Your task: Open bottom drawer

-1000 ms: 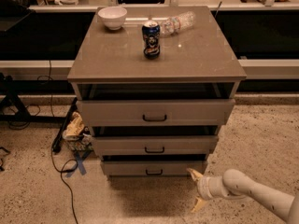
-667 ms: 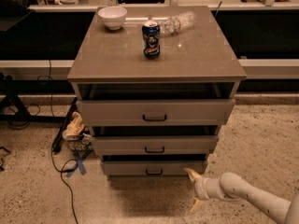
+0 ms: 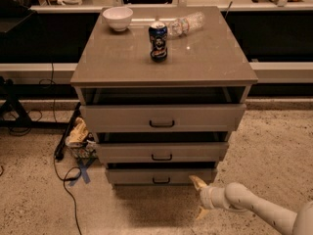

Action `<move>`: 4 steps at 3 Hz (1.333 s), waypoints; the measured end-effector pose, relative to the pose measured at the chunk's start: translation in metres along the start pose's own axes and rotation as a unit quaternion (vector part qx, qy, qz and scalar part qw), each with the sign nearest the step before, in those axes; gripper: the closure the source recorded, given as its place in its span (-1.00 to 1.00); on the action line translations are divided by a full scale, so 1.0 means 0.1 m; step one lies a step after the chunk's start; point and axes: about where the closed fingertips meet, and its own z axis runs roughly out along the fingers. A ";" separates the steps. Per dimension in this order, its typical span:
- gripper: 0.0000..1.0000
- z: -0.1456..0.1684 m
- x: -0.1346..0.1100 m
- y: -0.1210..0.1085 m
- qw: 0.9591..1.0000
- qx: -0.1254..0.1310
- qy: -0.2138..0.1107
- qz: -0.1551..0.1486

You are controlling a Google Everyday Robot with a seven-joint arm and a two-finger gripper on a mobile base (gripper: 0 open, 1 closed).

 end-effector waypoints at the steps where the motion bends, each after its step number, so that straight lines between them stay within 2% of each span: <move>1: -1.00 0.11 0.08 0.00 1.000 0.009 0.007 -0.018; 4: -1.00 0.50 0.24 -0.28 0.997 0.027 0.033 -0.069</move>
Offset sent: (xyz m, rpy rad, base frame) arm 0.0348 -0.0042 -0.0312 -0.0870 -0.1414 0.0314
